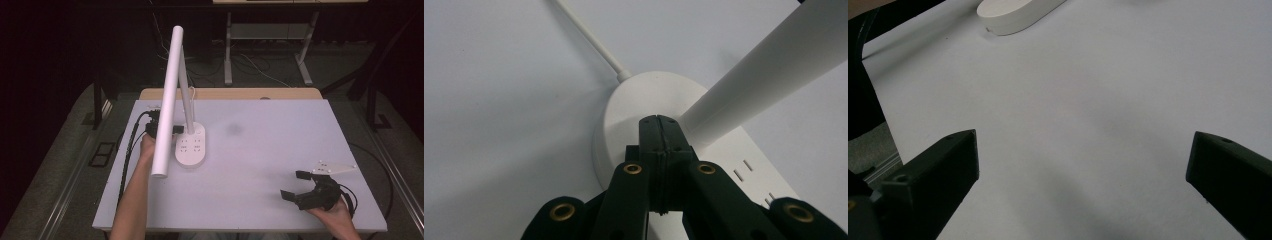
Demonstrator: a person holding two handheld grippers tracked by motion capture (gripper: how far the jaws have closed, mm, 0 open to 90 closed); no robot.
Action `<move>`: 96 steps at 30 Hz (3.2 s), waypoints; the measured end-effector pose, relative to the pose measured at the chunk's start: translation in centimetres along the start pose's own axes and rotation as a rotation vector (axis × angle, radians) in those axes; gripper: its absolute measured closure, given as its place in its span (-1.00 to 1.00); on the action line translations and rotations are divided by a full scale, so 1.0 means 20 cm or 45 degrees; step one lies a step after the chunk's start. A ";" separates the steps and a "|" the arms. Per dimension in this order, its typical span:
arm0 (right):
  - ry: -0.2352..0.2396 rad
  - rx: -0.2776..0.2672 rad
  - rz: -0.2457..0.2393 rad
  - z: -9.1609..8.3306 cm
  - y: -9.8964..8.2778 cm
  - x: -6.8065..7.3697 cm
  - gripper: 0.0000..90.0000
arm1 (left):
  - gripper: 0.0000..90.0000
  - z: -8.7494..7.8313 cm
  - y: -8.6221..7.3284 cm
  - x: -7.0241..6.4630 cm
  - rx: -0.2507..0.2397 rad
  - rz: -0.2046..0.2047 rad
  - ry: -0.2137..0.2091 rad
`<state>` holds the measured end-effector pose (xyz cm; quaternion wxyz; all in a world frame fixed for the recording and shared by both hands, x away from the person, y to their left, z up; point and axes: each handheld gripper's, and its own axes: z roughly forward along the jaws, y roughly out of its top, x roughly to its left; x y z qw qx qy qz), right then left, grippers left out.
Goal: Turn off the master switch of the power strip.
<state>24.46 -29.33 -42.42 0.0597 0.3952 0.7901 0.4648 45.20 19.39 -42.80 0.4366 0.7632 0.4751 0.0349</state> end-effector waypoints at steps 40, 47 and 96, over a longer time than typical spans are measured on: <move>0.000 -0.005 0.012 -0.01 0.00 -0.01 -1.00 | 0.90 -0.40 -0.05 -0.13 -0.179 0.057 0.057; 0.002 -0.009 0.005 -0.01 0.00 -0.01 -1.00 | 0.42 -0.46 -0.13 -0.17 -0.224 0.036 0.014; 0.008 -0.021 0.004 -0.01 0.01 0.01 -1.00 | -1.00 -0.46 -0.60 -0.56 -0.205 0.240 -0.152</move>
